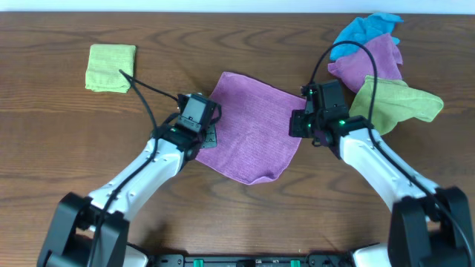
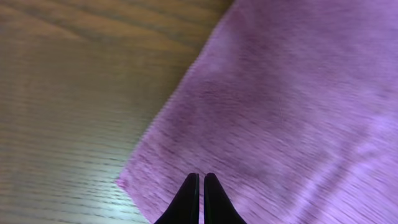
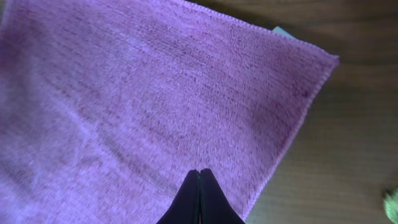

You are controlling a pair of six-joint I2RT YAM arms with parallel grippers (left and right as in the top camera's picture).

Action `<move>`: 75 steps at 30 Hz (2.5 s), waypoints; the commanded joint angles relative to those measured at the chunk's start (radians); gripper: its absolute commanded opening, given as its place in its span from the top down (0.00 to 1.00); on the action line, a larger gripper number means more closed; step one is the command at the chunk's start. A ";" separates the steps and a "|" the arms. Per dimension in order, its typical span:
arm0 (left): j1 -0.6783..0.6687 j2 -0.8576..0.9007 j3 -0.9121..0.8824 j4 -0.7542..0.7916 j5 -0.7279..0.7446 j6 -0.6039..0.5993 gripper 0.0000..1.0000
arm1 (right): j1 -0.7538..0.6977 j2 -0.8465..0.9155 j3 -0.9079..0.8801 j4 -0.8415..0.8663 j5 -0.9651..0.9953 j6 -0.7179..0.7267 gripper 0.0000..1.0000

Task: Fold the cloth
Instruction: 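Move both grippers to the near corners of the purple cloth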

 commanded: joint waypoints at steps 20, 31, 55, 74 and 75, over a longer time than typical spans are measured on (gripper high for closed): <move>-0.026 0.228 -0.013 -0.008 -0.029 -0.190 0.94 | -0.005 0.183 -0.002 0.051 0.042 -0.038 0.99; -0.089 0.228 -0.013 -0.217 0.175 -0.373 0.94 | -0.005 0.325 -0.001 0.312 0.064 -0.038 0.99; -0.146 0.105 -0.012 -0.251 0.056 -0.432 0.95 | -0.007 -0.212 0.026 -0.027 0.009 -0.024 0.99; -0.084 -0.302 -0.035 -0.455 0.126 -0.298 0.41 | -0.018 -0.488 -0.018 -0.632 -0.297 0.023 0.52; -0.058 -0.303 -0.052 -0.450 0.145 -0.278 0.41 | -0.027 -0.478 -0.034 -0.623 -0.323 0.023 0.51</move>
